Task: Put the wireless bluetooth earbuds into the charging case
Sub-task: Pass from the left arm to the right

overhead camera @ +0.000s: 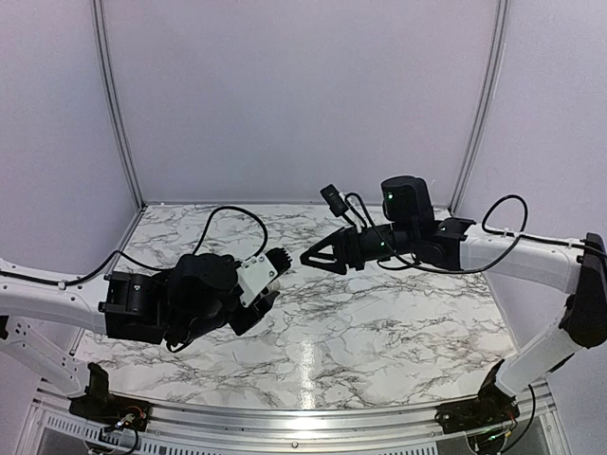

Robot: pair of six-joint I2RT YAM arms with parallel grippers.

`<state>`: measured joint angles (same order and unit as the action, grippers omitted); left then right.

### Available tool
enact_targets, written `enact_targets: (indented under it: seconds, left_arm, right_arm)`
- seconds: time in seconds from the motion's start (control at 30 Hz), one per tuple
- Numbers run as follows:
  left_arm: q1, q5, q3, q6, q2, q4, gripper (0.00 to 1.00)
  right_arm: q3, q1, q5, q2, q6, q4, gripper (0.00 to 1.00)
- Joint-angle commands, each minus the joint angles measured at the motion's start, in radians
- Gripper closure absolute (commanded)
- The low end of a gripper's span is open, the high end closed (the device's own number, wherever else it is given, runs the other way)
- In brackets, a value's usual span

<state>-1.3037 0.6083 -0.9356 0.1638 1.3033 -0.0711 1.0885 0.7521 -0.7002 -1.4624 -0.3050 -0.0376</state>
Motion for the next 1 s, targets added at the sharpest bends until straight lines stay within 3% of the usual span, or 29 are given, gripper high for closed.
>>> enact_targets:
  seconds: [0.0,0.67,0.97]
  left_arm:
    - [-0.033,0.104,-0.023,0.106,0.006,0.062,0.74]
    - [-0.083,0.151,-0.048,0.163,0.039,0.114,0.74]
    - [-0.089,0.173,-0.042,0.170,0.041,0.127,0.74]
  right_arm:
    - [0.035,0.046,-0.043,-0.014,-0.040,0.014,0.28]
    - [0.057,0.149,-0.041,-0.095,-0.089,0.123,0.45]
    - [0.072,0.157,-0.047,-0.115,-0.093,0.138,0.62]
